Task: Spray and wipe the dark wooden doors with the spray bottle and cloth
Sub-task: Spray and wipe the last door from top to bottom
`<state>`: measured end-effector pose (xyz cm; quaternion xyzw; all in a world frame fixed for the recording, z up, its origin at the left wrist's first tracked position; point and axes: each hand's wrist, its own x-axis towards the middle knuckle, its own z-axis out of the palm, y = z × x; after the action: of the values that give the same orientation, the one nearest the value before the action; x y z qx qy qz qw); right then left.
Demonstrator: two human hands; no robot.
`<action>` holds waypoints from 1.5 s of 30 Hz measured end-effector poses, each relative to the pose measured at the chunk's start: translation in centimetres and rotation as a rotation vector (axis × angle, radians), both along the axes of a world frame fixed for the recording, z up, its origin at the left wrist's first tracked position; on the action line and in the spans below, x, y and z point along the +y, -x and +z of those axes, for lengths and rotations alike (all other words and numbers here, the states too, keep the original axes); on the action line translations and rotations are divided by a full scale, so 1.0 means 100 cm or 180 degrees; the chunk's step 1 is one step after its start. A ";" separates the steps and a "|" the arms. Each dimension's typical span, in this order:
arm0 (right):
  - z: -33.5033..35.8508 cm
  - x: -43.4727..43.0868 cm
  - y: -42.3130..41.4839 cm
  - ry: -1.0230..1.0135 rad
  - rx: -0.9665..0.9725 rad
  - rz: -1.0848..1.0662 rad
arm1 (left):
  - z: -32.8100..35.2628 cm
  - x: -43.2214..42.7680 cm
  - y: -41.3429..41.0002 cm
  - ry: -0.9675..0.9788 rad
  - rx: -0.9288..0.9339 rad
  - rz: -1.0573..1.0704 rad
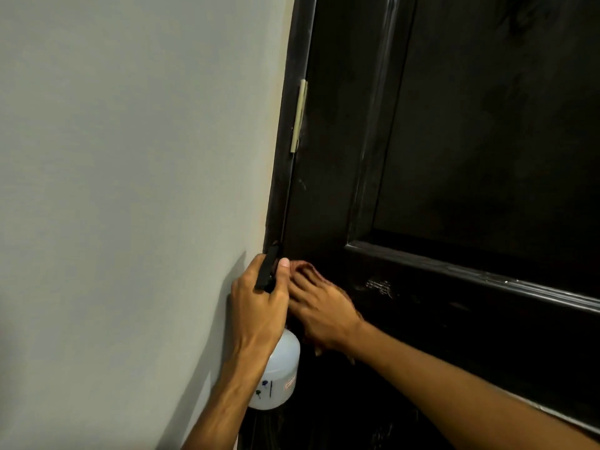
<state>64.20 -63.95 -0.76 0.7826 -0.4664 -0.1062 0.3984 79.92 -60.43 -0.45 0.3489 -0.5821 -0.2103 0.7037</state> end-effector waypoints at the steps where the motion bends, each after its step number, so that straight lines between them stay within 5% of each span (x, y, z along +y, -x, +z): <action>1: -0.004 0.004 0.004 -0.0069 0.0076 -0.0044 | -0.007 0.000 -0.001 -0.0024 -0.0045 0.0004; 6: 0.054 0.033 0.037 0.1338 -0.1171 -0.0002 | -0.023 0.010 0.010 -0.0042 -0.0092 -0.0157; 11: -0.011 0.073 0.069 0.0537 -0.0318 -0.0178 | -0.025 0.029 0.036 -0.0087 -0.0138 -0.0416; 17: 0.013 0.121 0.115 0.1919 -0.1602 -0.0572 | -0.025 0.052 0.070 -0.0181 -0.0235 -0.0863; 22: -0.035 0.137 0.125 0.0902 -0.0816 -0.0422 | -0.025 0.070 0.092 -0.0172 -0.0323 -0.1038; 27: -0.012 0.174 0.155 0.2357 -0.2252 -0.0974 | -0.023 0.086 0.108 -0.0233 -0.0298 -0.1154; 32: -0.030 0.192 0.175 0.1367 -0.1090 -0.0443 | -0.015 0.105 0.133 -0.0122 -0.0393 -0.1251; 37: 0.012 0.245 0.223 0.3073 -0.2637 -0.1001 | -0.006 0.123 0.161 -0.0081 -0.0388 -0.1376; 42: -0.027 0.261 0.231 0.1826 -0.1347 -0.0726 | 0.000 0.141 0.189 -0.0065 -0.0407 -0.1475; 45: -0.010 0.279 0.254 0.2534 -0.1932 -0.0945 | 0.002 0.150 0.199 -0.0031 -0.0413 -0.1513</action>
<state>38.76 -36.07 -1.74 0.4915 -0.6711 0.2556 0.4926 60.00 -45.46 -0.21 0.2184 -0.6908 -0.3500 0.5939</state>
